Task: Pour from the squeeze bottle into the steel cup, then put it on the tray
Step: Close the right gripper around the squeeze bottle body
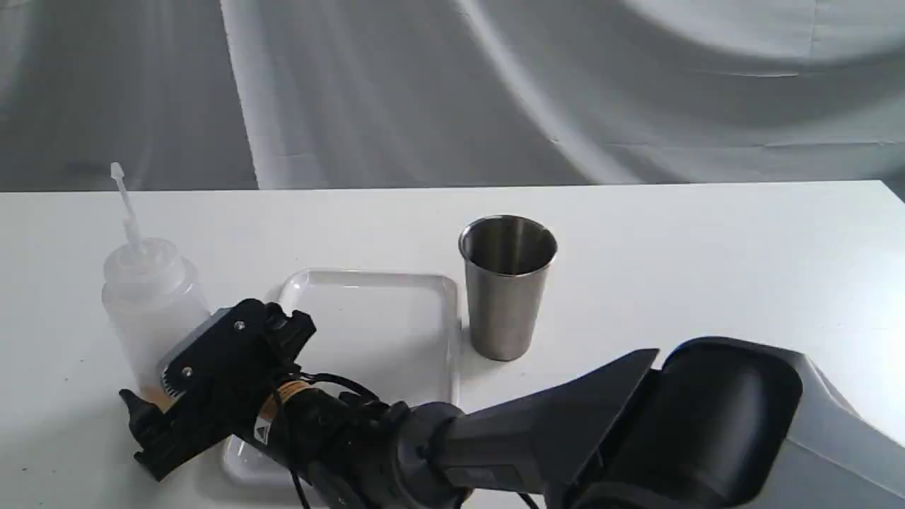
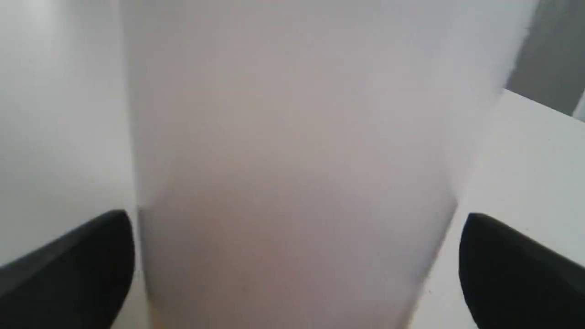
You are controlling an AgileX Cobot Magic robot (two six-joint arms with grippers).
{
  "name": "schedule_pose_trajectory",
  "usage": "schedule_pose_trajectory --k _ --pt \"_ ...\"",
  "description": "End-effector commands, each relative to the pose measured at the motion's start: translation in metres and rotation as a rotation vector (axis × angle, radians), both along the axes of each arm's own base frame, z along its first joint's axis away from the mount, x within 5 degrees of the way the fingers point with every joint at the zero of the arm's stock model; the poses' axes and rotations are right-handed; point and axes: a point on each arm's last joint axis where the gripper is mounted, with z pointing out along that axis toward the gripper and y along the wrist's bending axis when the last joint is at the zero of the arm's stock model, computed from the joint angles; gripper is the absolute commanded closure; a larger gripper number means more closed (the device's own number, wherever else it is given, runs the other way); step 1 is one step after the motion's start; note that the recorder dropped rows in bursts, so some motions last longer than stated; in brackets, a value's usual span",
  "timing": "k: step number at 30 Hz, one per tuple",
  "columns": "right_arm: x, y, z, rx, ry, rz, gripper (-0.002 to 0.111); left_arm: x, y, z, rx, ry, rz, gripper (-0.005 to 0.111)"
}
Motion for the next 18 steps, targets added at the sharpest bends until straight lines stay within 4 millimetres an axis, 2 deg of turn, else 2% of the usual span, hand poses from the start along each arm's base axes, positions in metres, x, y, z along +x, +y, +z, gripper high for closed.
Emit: schedule_pose_trajectory --k 1,12,15,18 --pt "0.0051 0.0004 0.0033 0.020 -0.017 0.005 0.014 -0.0001 0.0001 -0.0005 -0.001 -0.008 0.003 0.098" --pt "0.0060 0.0031 0.0061 0.027 -0.022 0.020 0.017 -0.0001 0.0001 -0.0005 -0.001 -0.008 0.003 0.098" --pt "0.0060 0.0029 0.0059 0.026 -0.020 0.018 0.023 -0.0001 0.0001 -0.0005 -0.001 -0.008 0.003 0.098" --pt "0.0061 0.0029 0.0059 0.027 -0.019 0.017 0.035 -0.0001 0.0001 -0.0005 -0.001 -0.008 0.003 0.098"
